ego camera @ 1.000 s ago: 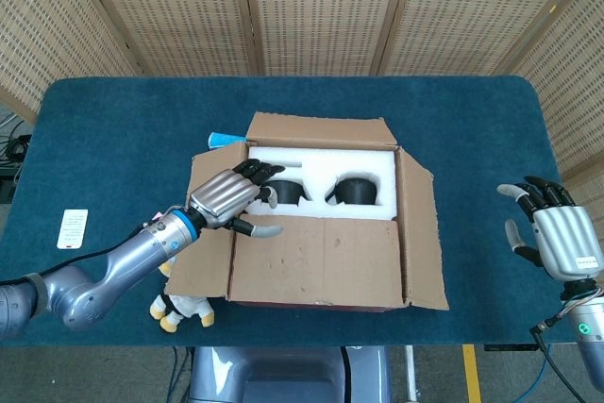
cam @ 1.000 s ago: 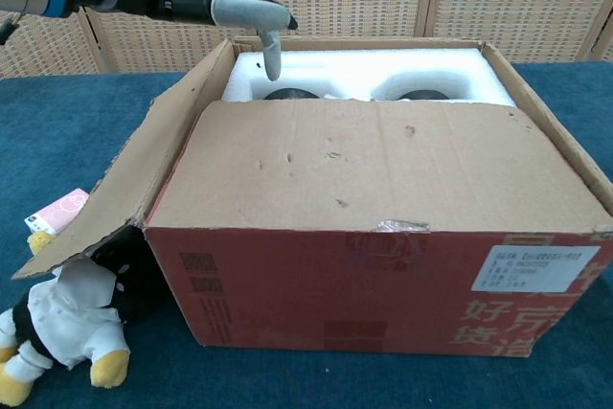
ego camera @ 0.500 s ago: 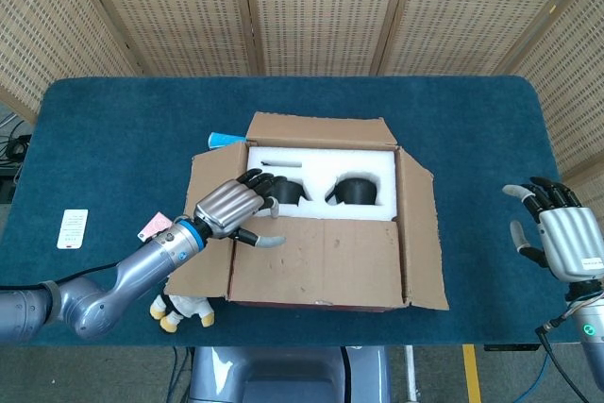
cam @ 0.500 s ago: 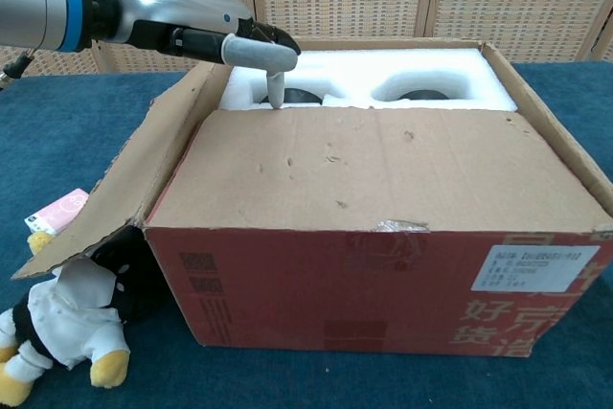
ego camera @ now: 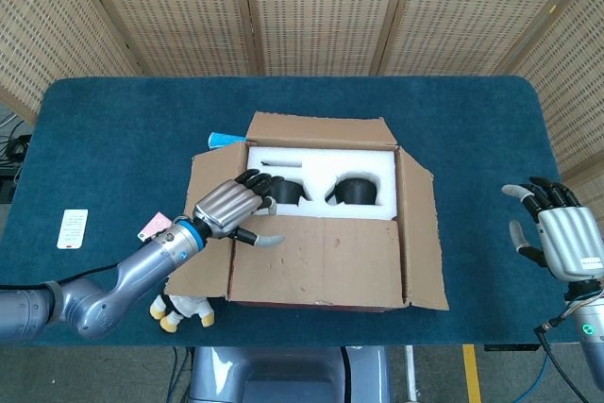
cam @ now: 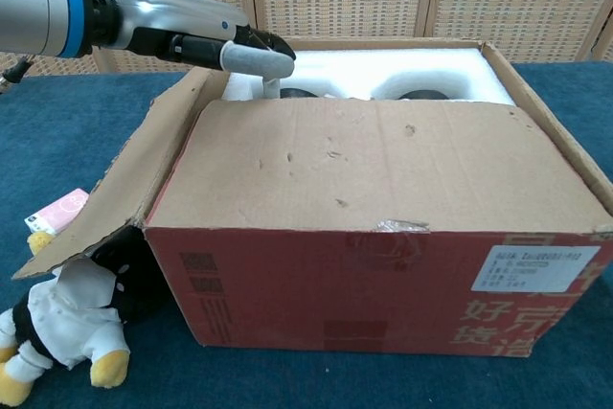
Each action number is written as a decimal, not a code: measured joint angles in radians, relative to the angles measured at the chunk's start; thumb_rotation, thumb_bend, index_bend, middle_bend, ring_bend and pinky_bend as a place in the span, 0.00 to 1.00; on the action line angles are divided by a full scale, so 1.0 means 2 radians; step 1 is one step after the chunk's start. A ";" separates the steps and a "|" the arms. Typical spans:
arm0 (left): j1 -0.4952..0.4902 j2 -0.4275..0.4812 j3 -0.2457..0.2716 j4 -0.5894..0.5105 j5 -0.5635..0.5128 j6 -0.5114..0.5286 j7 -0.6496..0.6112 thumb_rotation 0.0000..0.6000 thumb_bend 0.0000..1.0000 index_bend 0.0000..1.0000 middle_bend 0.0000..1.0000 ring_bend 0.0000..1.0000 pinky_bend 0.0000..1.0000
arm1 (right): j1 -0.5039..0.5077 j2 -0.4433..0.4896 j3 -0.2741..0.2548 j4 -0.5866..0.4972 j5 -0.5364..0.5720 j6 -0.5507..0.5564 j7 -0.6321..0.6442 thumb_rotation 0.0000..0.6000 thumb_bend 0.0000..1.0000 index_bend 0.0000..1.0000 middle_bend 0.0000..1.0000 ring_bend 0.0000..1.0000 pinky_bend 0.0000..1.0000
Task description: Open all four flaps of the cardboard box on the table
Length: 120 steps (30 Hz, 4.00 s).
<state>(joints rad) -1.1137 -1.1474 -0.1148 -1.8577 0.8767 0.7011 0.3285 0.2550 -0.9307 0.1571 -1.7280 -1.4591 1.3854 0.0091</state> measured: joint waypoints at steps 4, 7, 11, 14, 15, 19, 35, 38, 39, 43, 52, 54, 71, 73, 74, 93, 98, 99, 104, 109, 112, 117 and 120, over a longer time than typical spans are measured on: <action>0.000 0.003 -0.001 -0.002 -0.002 -0.004 -0.009 0.02 0.11 0.36 0.00 0.00 0.00 | 0.000 0.001 0.000 -0.001 0.000 0.001 -0.001 1.00 0.54 0.25 0.31 0.18 0.19; 0.000 0.008 -0.004 -0.005 -0.006 -0.011 -0.022 0.02 0.11 0.37 0.00 0.00 0.00 | 0.000 0.001 0.001 -0.002 0.000 0.001 -0.002 1.00 0.54 0.25 0.31 0.18 0.19; 0.002 0.021 -0.013 -0.012 -0.014 -0.028 -0.057 0.02 0.11 0.39 0.00 0.00 0.00 | 0.001 0.000 0.001 -0.002 -0.001 0.000 -0.003 1.00 0.54 0.25 0.31 0.18 0.19; 0.003 0.033 -0.021 -0.016 -0.018 -0.047 -0.085 0.02 0.11 0.40 0.00 0.00 0.00 | 0.001 0.000 0.002 -0.003 -0.001 0.000 -0.004 1.00 0.54 0.25 0.31 0.18 0.19; 0.004 0.037 -0.024 -0.017 -0.018 -0.051 -0.091 0.02 0.11 0.40 0.00 0.00 0.00 | 0.001 0.000 0.002 -0.003 -0.001 0.000 -0.005 1.00 0.54 0.25 0.31 0.18 0.19; 0.006 0.049 -0.034 -0.019 -0.016 -0.067 -0.118 0.02 0.12 0.40 0.00 0.00 0.00 | 0.002 0.000 0.002 -0.004 0.000 0.000 -0.006 1.00 0.54 0.25 0.31 0.18 0.19; 0.045 0.110 -0.111 -0.032 0.034 -0.160 -0.281 0.02 0.12 0.40 0.00 0.00 0.00 | 0.007 -0.002 0.005 -0.008 0.002 -0.005 -0.015 1.00 0.54 0.25 0.31 0.18 0.19; 0.061 0.123 -0.133 -0.038 0.052 -0.179 -0.316 0.02 0.12 0.39 0.00 0.00 0.00 | 0.008 -0.002 0.005 -0.009 0.002 -0.007 -0.017 1.00 0.54 0.25 0.31 0.18 0.19; 0.066 0.126 -0.140 -0.039 0.059 -0.185 -0.327 0.02 0.12 0.39 0.00 0.00 0.00 | 0.008 -0.002 0.005 -0.010 0.002 -0.007 -0.018 1.00 0.54 0.25 0.31 0.18 0.19; 0.088 0.137 -0.171 -0.044 0.081 -0.211 -0.373 0.02 0.13 0.40 0.00 0.00 0.00 | 0.010 -0.002 0.006 -0.012 0.003 -0.008 -0.021 1.00 0.54 0.25 0.31 0.18 0.19; 0.145 0.145 -0.268 -0.055 0.110 -0.315 -0.461 0.01 0.14 0.39 0.00 0.00 0.00 | 0.012 -0.002 0.007 -0.016 0.005 -0.010 -0.027 1.00 0.54 0.25 0.31 0.18 0.19; 0.159 0.142 -0.291 -0.056 0.108 -0.340 -0.469 0.01 0.15 0.39 0.00 0.00 0.00 | 0.012 -0.002 0.007 -0.016 0.005 -0.010 -0.028 1.00 0.54 0.25 0.31 0.18 0.19; 0.274 0.044 -0.497 0.063 -0.144 -0.727 -0.268 0.00 0.15 0.39 0.00 0.00 0.00 | 0.011 0.001 0.008 -0.022 0.006 -0.007 -0.033 1.00 0.54 0.25 0.31 0.18 0.19; 0.277 0.036 -0.502 0.081 -0.167 -0.753 -0.244 0.00 0.15 0.39 0.00 0.00 0.00 | 0.011 0.001 0.008 -0.022 0.006 -0.007 -0.033 1.00 0.54 0.25 0.31 0.18 0.19; 0.279 0.032 -0.503 0.089 -0.177 -0.763 -0.232 0.00 0.15 0.39 0.00 0.00 0.00 | 0.011 0.001 0.008 -0.022 0.006 -0.007 -0.034 1.00 0.54 0.25 0.31 0.18 0.19; 0.234 0.015 -0.437 0.126 -0.202 -0.790 -0.182 0.00 0.15 0.39 0.00 0.00 0.00 | 0.009 0.003 0.007 -0.025 0.006 -0.003 -0.032 1.00 0.54 0.25 0.31 0.18 0.19; 0.217 0.009 -0.420 0.131 -0.193 -0.785 -0.160 0.00 0.15 0.39 0.00 0.00 0.00 | 0.008 0.002 0.006 -0.022 0.006 -0.003 -0.028 1.00 0.54 0.25 0.31 0.18 0.19; 0.216 0.009 -0.419 0.129 -0.193 -0.783 -0.156 0.00 0.15 0.39 0.00 0.00 0.00 | 0.007 0.002 0.006 -0.021 0.006 -0.002 -0.028 1.00 0.54 0.25 0.31 0.18 0.19; 0.221 0.014 -0.419 0.111 -0.192 -0.774 -0.135 0.00 0.15 0.40 0.00 0.00 0.00 | 0.006 0.002 0.006 -0.019 0.005 -0.001 -0.024 1.00 0.54 0.25 0.31 0.18 0.19; 0.244 0.028 -0.427 0.074 -0.191 -0.758 -0.107 0.00 0.15 0.39 0.00 0.00 0.00 | 0.005 0.002 0.006 -0.018 0.004 0.000 -0.021 1.00 0.54 0.25 0.31 0.18 0.19; 0.260 0.035 -0.432 0.052 -0.190 -0.743 -0.085 0.00 0.15 0.40 0.00 0.00 0.00 | 0.005 0.002 0.005 -0.017 0.004 0.000 -0.021 1.00 0.54 0.25 0.31 0.18 0.19; 0.278 0.042 -0.442 0.033 -0.187 -0.730 -0.062 0.00 0.15 0.40 0.00 0.00 0.00 | 0.005 0.002 0.006 -0.017 0.004 0.001 -0.021 1.00 0.54 0.25 0.31 0.18 0.19; 0.299 0.048 -0.449 0.010 -0.182 -0.715 -0.038 0.00 0.15 0.40 0.00 0.00 0.00 | 0.005 0.002 0.006 -0.017 0.004 0.000 -0.021 1.00 0.54 0.25 0.31 0.18 0.19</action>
<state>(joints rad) -0.5162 -1.0522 -1.0133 -1.8372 0.5129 -0.7297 0.2527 0.2651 -0.9275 0.1688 -1.7628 -1.4511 1.3858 -0.0333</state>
